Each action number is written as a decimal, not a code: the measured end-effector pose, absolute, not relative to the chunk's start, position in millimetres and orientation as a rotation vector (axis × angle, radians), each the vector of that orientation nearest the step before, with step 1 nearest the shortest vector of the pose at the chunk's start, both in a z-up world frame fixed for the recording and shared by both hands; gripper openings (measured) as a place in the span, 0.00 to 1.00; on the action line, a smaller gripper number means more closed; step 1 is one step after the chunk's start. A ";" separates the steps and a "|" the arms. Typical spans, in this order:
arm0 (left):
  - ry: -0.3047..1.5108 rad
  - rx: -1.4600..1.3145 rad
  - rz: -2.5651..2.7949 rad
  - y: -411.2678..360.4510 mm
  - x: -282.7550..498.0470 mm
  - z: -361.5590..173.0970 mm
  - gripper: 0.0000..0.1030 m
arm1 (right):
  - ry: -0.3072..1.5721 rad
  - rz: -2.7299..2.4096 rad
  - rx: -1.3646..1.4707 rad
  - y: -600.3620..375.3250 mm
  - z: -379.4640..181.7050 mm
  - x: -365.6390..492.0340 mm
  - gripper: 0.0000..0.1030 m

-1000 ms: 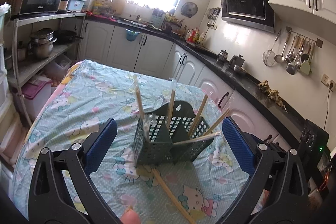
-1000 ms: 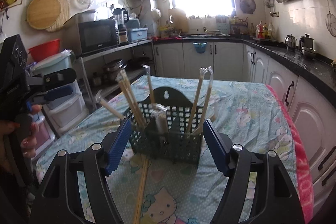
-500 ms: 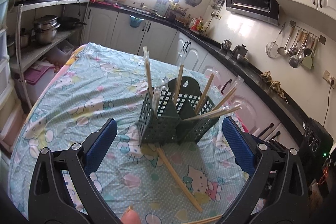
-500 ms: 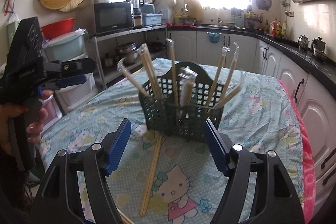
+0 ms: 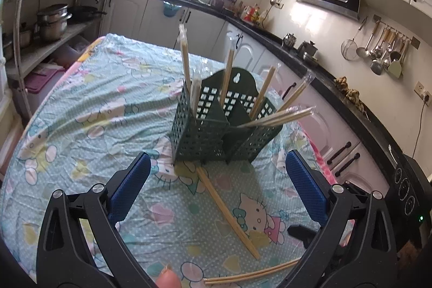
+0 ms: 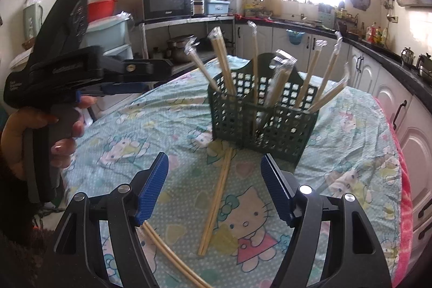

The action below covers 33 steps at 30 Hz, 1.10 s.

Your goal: Organize utensils

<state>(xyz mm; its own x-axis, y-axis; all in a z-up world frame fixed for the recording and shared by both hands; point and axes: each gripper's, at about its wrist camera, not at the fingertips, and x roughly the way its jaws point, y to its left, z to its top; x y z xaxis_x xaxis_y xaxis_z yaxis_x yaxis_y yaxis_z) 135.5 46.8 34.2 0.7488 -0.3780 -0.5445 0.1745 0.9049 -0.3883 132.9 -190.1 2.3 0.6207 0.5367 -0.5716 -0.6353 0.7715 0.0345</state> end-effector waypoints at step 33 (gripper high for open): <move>1.046 -0.396 -0.408 12.3 207.9 -68.0 0.57 | 0.886 0.949 -0.473 -119.1 -92.0 96.0 0.41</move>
